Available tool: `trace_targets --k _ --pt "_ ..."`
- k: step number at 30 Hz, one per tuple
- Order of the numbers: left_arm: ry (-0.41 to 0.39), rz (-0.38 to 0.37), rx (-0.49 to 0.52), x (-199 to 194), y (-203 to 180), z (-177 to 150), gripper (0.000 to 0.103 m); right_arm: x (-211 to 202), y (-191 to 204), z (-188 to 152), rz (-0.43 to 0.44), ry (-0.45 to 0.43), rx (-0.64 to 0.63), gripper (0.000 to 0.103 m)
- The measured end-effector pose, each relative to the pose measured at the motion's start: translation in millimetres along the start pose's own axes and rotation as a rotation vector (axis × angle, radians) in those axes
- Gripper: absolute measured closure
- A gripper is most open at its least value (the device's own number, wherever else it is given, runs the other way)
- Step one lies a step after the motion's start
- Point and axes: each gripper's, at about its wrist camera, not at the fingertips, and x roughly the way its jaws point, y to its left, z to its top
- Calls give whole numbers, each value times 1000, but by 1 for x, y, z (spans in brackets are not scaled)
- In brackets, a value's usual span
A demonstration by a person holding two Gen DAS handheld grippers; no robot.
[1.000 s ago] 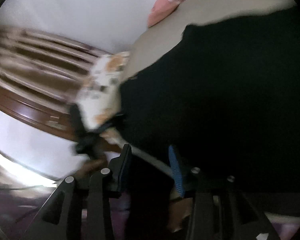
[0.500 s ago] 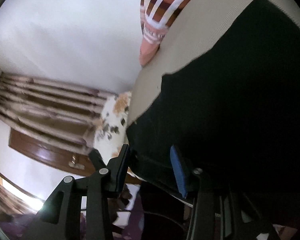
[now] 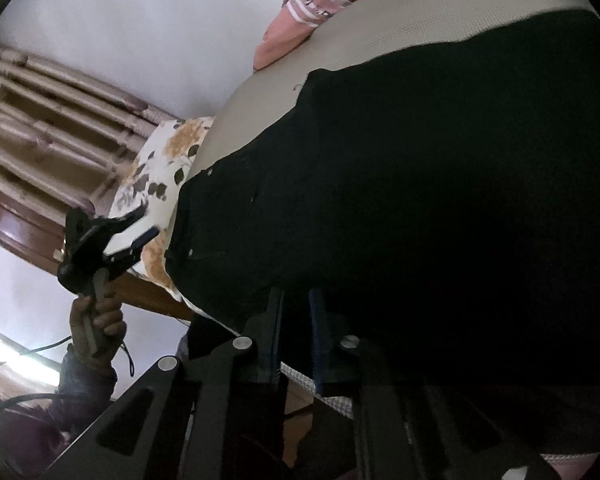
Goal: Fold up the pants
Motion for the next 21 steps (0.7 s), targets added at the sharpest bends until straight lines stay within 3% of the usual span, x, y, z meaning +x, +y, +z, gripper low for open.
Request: trace_targets --k 2,4,8,12,16,19,21 --pt "65 -5 -22 0 15 0 39 -1 -2 0 11 -5 14 96" --pt "155 -61 -56 9 27 -9 39 0 0 0 10 -10 19 96" --pt "256 -108 -100 28 38 -28 39 0 2 0 7 -16 29 96" --pt "282 -66 -38 41 34 -24 39 -1 1 0 6 -20 39 96" --pt "375 -42 73 65 25 -11 39 -2 1 0 2 -22 43 96" --pt "428 -109 88 77 26 0 36 -2 3 -1 -5 -22 45 96" --pt "495 -137 154 85 22 6 35 -2 3 -1 -10 -22 46 96"
